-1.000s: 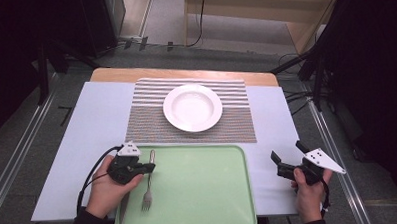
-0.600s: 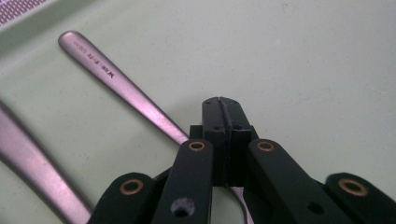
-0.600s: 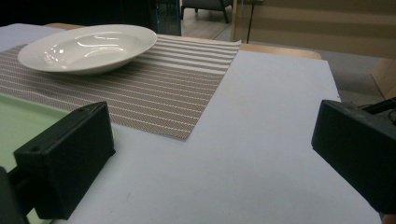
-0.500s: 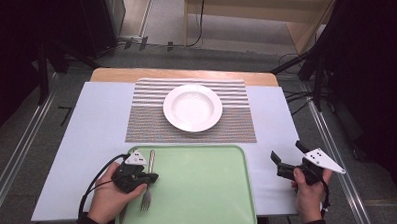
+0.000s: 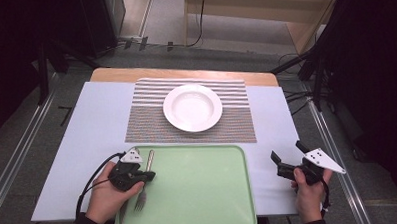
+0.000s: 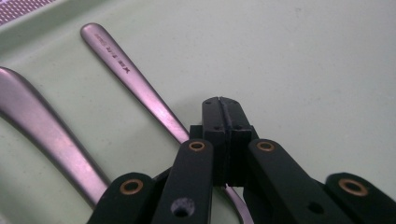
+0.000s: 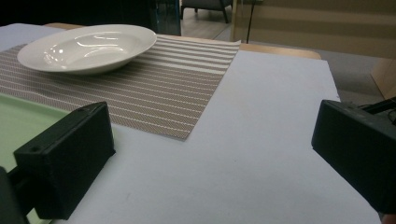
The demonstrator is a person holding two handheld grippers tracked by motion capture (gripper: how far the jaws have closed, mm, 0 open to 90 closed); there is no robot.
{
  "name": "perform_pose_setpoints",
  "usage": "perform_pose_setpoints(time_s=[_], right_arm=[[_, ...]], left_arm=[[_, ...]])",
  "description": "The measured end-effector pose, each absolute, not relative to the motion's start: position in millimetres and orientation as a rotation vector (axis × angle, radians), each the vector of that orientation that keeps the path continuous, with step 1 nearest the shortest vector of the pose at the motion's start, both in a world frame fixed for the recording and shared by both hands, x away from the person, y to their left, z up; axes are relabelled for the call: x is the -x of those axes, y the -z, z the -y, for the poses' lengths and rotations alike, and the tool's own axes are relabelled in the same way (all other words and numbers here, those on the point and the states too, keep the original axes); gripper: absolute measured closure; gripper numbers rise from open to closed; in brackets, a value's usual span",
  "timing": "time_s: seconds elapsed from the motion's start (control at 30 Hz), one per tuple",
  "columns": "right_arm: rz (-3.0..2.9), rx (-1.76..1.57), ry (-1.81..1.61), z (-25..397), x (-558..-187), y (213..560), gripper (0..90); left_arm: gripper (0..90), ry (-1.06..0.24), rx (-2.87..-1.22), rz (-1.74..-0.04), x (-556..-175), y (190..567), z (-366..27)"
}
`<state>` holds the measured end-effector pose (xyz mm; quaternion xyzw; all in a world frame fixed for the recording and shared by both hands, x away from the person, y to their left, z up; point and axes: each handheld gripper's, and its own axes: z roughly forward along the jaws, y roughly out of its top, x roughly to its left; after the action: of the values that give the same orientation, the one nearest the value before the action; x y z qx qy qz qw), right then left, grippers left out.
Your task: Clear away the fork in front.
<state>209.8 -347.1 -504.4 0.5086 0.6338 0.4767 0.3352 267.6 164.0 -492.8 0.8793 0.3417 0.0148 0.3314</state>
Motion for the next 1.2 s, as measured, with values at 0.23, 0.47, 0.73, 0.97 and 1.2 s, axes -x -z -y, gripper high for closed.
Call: perform_pose_setpoints(time_s=[0.23, 0.47, 0.73, 0.97, 1.2], right_arm=[[-1.653, -1.329, -1.247, 348, -210, 504, 0.0], [-1.645, -1.336, -1.247, 349, -208, 503, 0.0], [-1.647, -1.324, -1.238, 349, -208, 503, 0.0], [-1.651, -1.317, -1.241, 348, -207, 502, 0.0], [-1.65, -1.318, -1.245, 348, -207, 502, 0.0]], left_arm=[[88.9, -0.079, -2.273, -0.925, -272, 493, -168], [88.3, -0.072, -2.234, -0.915, -273, 491, -171], [64.0, -0.063, -2.139, -0.9, -275, 479, -175], [10.0, -0.039, -2.081, -0.911, -279, 472, -174], [0.0, -0.064, -2.062, -0.889, -281, 463, -176]])
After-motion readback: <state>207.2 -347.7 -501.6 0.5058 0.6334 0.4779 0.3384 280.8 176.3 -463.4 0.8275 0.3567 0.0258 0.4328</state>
